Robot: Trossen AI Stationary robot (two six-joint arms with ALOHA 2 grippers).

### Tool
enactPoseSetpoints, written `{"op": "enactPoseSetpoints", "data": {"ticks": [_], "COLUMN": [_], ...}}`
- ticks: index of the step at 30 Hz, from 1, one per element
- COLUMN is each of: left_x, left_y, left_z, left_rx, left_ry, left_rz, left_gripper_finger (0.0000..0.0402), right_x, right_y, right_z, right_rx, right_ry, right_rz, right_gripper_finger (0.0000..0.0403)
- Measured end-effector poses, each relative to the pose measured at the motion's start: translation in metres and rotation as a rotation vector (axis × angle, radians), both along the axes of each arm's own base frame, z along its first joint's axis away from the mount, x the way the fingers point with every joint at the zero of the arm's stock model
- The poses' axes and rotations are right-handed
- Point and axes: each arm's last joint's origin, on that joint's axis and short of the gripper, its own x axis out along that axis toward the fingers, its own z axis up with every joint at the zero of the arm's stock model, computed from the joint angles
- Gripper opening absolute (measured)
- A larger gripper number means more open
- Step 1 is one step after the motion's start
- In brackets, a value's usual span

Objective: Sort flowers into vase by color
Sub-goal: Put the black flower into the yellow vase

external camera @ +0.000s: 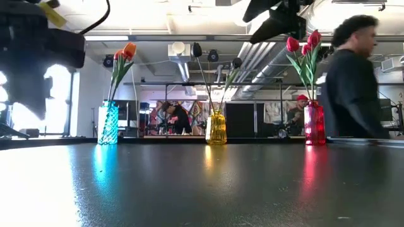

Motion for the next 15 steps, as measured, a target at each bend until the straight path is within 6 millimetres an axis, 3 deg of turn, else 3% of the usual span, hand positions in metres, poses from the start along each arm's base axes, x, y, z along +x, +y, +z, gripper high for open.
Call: {"op": "enactPoseSetpoints", "data": {"ticks": [8,15], "left_x": [-0.003,-0.014], "left_y": [-0.015,-0.033], "left_z": [-0.018,-0.019], "left_rx": [-0.046,-0.033], "left_ry": [0.149,0.159], "left_rz": [-0.11,-0.255], "left_gripper_finger": [0.0085,0.0085], "right_x": [0.0,0.008], "right_y": [0.05,0.075], "right_z": [-0.017,-0.045], "right_rx": [0.103,0.199], "right_ry": [-0.06,-0.103], "right_rz": [-0.101,-0.294], "right_gripper_finger": [0.0208,0.0208]}}
